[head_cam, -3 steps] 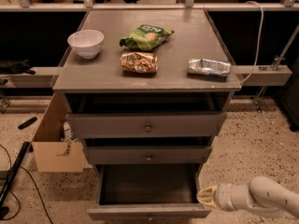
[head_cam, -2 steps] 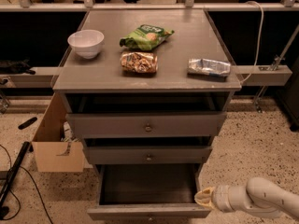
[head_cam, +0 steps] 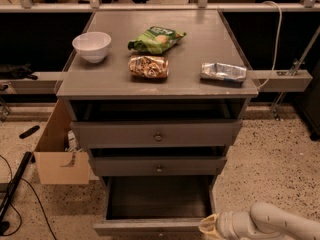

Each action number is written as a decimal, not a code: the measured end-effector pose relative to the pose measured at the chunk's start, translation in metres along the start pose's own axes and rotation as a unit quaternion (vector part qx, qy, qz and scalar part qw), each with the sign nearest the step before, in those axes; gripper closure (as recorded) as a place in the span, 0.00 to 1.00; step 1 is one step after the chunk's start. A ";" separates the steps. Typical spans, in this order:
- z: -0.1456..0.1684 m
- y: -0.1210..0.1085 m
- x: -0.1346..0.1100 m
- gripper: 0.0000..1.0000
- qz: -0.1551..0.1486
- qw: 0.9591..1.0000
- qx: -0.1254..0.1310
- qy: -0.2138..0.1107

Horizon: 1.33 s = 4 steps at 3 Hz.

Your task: Close bottom drawer

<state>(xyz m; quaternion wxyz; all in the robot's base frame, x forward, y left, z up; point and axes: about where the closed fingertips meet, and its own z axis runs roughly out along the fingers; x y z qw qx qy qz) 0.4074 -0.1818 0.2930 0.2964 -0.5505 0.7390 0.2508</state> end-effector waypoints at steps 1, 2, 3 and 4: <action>0.025 0.017 0.011 1.00 0.015 1.000 -0.015 -0.002; 0.062 0.035 0.047 1.00 0.015 1.000 -0.010 0.009; 0.062 0.035 0.047 1.00 0.015 1.000 -0.010 0.009; 0.090 0.038 0.054 1.00 0.021 0.999 -0.025 0.019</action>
Offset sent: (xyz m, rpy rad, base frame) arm -0.0424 0.0258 -0.0794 -0.0125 0.0624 -0.0001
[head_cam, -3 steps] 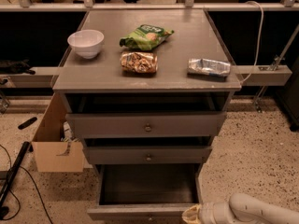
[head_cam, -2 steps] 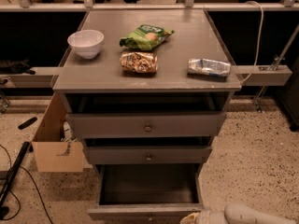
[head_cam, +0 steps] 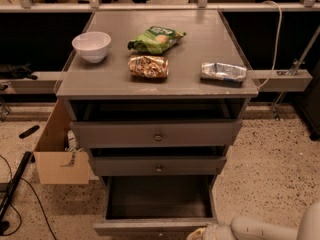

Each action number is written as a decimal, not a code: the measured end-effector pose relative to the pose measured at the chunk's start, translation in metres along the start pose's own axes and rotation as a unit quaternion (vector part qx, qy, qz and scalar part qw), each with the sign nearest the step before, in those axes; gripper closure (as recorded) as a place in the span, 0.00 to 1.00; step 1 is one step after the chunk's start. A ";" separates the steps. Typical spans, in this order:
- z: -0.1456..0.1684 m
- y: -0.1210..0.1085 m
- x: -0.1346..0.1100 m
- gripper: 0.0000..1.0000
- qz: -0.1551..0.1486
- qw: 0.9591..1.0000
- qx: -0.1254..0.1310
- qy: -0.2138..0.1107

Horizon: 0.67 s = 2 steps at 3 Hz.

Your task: Close bottom drawer

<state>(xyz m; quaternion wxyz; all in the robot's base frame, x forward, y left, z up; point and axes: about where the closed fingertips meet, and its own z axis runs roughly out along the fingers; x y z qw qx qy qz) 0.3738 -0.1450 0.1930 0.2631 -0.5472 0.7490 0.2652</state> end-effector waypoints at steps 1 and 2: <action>0.024 -0.006 0.009 1.00 0.004 1.000 -0.007 0.014; 0.026 -0.006 0.009 0.82 0.003 1.000 -0.008 0.014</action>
Offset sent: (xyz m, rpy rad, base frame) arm 0.0050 0.0076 -0.0214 -0.0188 0.0201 0.0067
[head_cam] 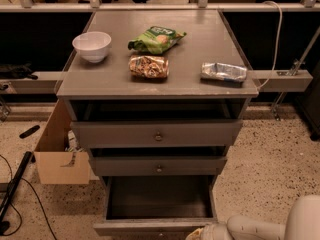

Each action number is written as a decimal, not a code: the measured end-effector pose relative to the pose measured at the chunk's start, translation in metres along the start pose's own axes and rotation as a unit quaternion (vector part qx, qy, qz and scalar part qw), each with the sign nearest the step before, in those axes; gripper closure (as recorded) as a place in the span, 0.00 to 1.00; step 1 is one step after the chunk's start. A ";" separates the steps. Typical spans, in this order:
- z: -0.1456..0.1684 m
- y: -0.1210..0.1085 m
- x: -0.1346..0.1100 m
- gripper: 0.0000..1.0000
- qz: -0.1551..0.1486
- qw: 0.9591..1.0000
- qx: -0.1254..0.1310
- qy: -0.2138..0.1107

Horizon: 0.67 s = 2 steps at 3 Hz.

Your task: Close bottom drawer

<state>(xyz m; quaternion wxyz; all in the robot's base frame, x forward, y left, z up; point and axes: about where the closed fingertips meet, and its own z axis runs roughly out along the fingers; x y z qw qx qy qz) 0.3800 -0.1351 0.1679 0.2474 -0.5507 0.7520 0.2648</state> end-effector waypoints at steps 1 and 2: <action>0.000 0.005 -0.001 0.51 -0.001 1.000 -0.003 -0.004; 0.000 0.023 -0.006 0.28 -0.004 1.000 -0.015 -0.018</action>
Offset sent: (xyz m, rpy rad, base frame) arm -0.0358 0.0155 0.0146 0.0743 0.0075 0.0394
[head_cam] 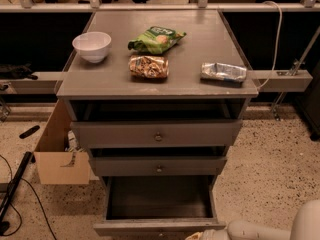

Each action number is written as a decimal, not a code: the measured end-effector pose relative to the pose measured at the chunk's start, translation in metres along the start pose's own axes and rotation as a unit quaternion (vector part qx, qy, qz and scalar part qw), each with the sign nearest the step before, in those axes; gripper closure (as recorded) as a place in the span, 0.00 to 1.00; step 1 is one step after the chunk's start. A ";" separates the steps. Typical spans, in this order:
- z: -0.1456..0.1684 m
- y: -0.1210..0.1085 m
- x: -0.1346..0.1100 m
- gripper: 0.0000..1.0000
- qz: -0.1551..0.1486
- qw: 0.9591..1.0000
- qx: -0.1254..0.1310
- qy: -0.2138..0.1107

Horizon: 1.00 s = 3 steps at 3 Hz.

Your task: Close bottom drawer

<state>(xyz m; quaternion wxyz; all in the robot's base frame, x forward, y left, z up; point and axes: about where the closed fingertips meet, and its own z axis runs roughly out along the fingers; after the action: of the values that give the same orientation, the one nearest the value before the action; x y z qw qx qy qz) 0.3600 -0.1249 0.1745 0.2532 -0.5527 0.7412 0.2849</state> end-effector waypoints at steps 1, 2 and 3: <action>0.006 -0.003 -0.004 0.05 -0.001 1.000 -0.006 -0.002; 0.010 -0.015 -0.007 0.00 -0.003 1.000 -0.006 0.005; 0.010 -0.015 -0.007 0.00 -0.003 1.000 -0.006 0.005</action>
Offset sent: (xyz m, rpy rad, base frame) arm 0.0594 0.0095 -0.0078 -0.0468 -0.0049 0.0223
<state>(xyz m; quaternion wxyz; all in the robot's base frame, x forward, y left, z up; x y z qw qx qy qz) 0.3771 -0.1160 0.1700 0.2473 -0.5580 0.7390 0.2854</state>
